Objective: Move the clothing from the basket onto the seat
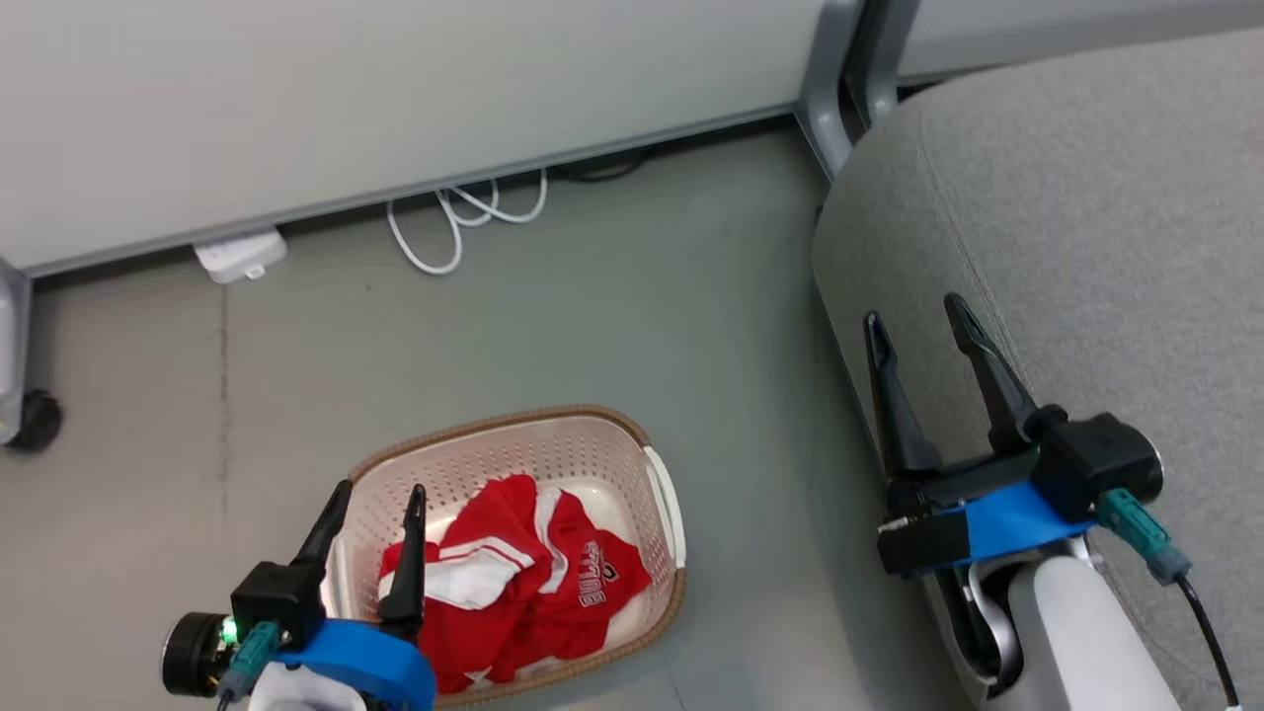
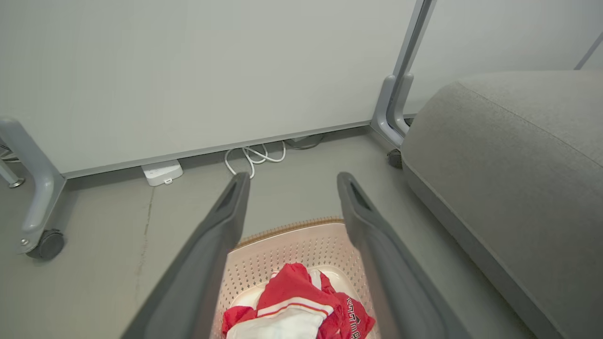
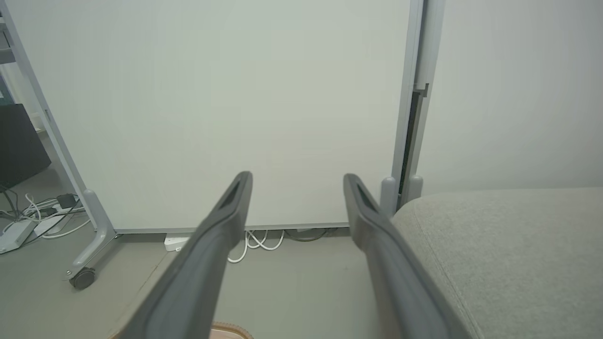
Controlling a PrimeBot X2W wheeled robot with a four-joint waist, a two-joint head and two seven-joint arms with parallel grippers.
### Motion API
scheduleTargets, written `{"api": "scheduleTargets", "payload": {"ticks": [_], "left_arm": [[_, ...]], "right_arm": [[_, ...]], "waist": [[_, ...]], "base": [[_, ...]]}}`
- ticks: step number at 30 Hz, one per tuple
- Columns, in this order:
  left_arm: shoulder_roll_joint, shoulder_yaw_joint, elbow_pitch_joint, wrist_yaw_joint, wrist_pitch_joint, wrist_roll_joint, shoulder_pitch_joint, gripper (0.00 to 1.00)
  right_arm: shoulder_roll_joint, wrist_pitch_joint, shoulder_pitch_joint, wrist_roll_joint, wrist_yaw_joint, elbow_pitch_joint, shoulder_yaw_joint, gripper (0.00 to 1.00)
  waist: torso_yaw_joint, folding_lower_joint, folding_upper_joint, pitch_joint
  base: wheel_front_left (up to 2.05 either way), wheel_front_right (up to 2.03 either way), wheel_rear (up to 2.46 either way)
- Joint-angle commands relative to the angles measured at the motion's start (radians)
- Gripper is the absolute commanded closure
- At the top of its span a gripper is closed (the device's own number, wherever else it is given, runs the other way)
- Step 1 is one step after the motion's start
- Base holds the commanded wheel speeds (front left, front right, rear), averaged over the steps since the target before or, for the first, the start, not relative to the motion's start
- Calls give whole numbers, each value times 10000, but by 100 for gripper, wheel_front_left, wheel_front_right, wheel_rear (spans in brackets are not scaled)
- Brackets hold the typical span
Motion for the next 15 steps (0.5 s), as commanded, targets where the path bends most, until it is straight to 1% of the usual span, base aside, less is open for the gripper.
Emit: {"api": "scheduleTargets", "payload": {"ticks": [1, 6, 10, 13, 15], "left_arm": [[187, -27, 437, -70, 32, 72, -465, 0], [415, -162, 1741, -292, 365, 60, -1402, 0], [674, -384, 2797, -461, 729, 169, -2138, 0], [899, -528, 3562, -475, 947, 339, -2577, 0], [1078, -617, 4051, -406, 1120, 471, -2826, 0]], "right_arm": [[-20, -110, -492, 93, -5, -45, 167, 0], [-12, -331, -1250, 337, -3, 28, 439, 0], [-14, -475, -1619, 538, -5, 135, 762, 0], [-14, -545, -1843, 745, -5, 230, 906, 0], [-14, -592, -1944, 902, -5, 263, 1001, 0]], "waist": [[-1062, -1, 0, 1396], [-1767, -1, 0, 2594], [-2243, -1, 0, 3325], [-2518, -1, 0, 3720], [-2685, -1, 0, 3953]], "base": [[0, 0, 0], [0, 0, 0], [0, 0, 0], [0, 0, 0], [0, 0, 0]]}}
